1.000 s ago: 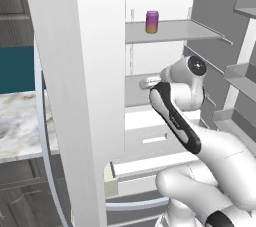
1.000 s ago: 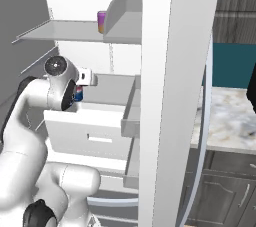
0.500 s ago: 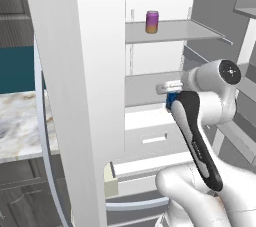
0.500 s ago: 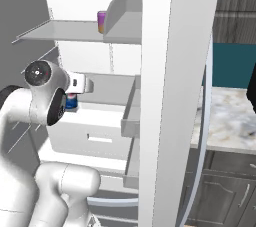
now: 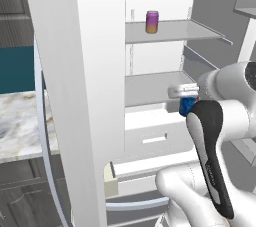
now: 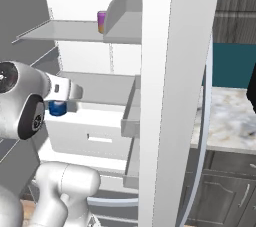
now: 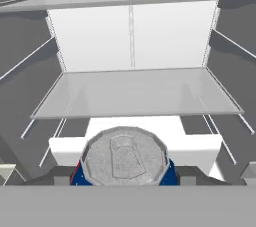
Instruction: Open the fridge, grab two sodas, and place both sodas inside the bowl with ice on the dining counter.
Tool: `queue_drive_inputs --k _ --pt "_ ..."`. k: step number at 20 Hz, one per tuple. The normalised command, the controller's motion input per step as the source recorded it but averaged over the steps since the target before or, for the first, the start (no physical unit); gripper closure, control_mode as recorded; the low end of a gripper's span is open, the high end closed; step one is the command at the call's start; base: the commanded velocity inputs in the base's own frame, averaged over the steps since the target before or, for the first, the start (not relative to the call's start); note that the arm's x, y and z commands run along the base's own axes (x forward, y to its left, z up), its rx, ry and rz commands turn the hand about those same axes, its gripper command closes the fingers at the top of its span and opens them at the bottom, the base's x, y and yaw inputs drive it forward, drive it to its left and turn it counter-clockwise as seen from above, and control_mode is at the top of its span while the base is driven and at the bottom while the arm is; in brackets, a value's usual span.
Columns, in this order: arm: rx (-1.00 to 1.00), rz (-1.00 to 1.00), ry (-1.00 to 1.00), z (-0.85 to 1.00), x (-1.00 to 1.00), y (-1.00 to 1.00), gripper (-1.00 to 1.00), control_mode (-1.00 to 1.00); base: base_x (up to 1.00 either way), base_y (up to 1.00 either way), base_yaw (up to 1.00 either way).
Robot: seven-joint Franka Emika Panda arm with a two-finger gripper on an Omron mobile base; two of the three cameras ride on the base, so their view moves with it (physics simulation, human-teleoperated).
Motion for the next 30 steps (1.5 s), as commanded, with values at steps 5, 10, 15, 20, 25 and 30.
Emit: queue_drive_inputs --k 5,10,15,20,25,30 --pt "0.00 -0.09 0.00 0.05 -0.81 -0.05 1.00 -1.00 0.00 0.00 0.00" --pt "0.04 -0.06 -0.06 -0.01 -0.87 -0.29 1.00 -1.00 0.00 0.00 0.00" --pt "0.00 0.00 0.00 0.00 0.00 0.00 1.00 1.00 -0.80 -0.05 -0.04" --pt "0.00 0.00 0.00 0.00 0.00 0.00 1.00 1.00 -0.78 0.00 -0.15" --pt "0.00 0.00 0.00 0.00 0.00 0.00 1.00 1.00 -0.87 0.01 -0.30" --pt "0.00 0.00 0.00 0.00 0.00 0.00 1.00 1.00 -0.83 0.00 -0.42"
